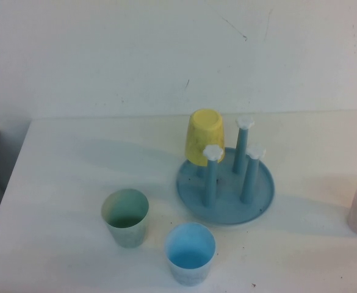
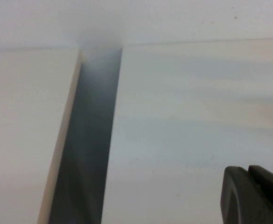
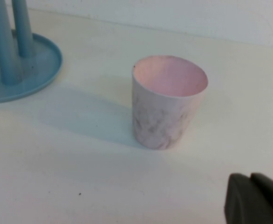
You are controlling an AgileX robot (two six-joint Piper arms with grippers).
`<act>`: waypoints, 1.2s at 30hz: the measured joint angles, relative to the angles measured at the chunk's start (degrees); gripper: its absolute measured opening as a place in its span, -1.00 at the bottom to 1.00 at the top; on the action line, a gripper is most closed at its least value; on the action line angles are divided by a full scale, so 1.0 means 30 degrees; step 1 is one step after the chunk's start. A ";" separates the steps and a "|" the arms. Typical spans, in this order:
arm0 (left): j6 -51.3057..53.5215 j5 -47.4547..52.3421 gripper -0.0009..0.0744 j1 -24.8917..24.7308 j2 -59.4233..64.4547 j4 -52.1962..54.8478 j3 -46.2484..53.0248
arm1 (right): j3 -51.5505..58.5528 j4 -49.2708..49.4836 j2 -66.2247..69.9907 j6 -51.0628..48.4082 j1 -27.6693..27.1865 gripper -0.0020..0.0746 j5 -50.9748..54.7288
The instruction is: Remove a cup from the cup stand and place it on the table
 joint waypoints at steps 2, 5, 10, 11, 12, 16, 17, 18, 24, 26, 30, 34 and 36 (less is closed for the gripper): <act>0.0806 0.0038 -0.98 -0.0829 0.0000 -0.0393 0.0000 | 0.0000 0.0000 0.0000 0.0000 0.0000 -0.95 0.0000; 0.1328 0.0081 -0.98 -0.1942 0.0000 -0.0736 0.0000 | 0.0000 0.0000 0.0000 0.0000 0.0000 -0.95 0.0000; 0.1457 0.0111 -0.98 -0.2512 0.0000 -0.0917 -0.0033 | 0.0000 0.0000 0.0000 0.0000 0.0000 -0.95 0.0000; 0.1457 0.0111 -0.98 -0.2466 0.0000 -0.0917 -0.0033 | 0.0000 0.0000 0.0000 0.0000 0.0000 -0.95 0.0000; 0.1457 0.0111 -0.98 -0.2348 0.0000 -0.0917 -0.0033 | 0.0000 0.0000 0.0000 0.0000 0.0000 -0.95 0.0000; 0.1457 0.0111 -0.98 -0.1322 0.0000 -0.0917 -0.0033 | 0.0000 0.0000 0.0000 0.0000 0.0000 -0.95 0.0000; 0.1457 0.0111 -0.98 -0.1042 0.0000 -0.0917 -0.0033 | 0.0000 0.0000 0.0000 0.0000 0.0000 -0.95 0.0000; 0.1457 0.0111 -0.98 -0.0849 0.0000 -0.0917 -0.0033 | 0.0000 0.0000 0.0000 0.0000 0.0000 -0.95 0.0000; 0.1457 0.0111 -0.98 -0.0433 0.0000 -0.0917 -0.0033 | 0.0000 0.0000 0.0000 0.0000 0.0000 -0.95 0.0000; 0.1457 0.0111 -0.98 -0.0408 0.0000 -0.0917 -0.0033 | 0.0000 0.0000 0.0000 0.0000 0.0000 -0.95 0.0000; 0.1457 0.0111 -0.98 -0.0408 0.0000 -0.0917 -0.0033 | 0.0000 0.0000 0.0000 0.0000 0.0000 -0.95 0.0000; 0.1457 0.0111 -0.98 -0.0408 0.0000 -0.0917 -0.0033 | 0.0000 0.0000 0.0000 0.0000 0.0000 -0.95 0.0041; 0.1457 0.0111 -0.98 -0.0408 0.0000 -0.0917 -0.0033 | 0.0000 0.0000 0.0000 0.0000 0.0000 -0.95 0.0041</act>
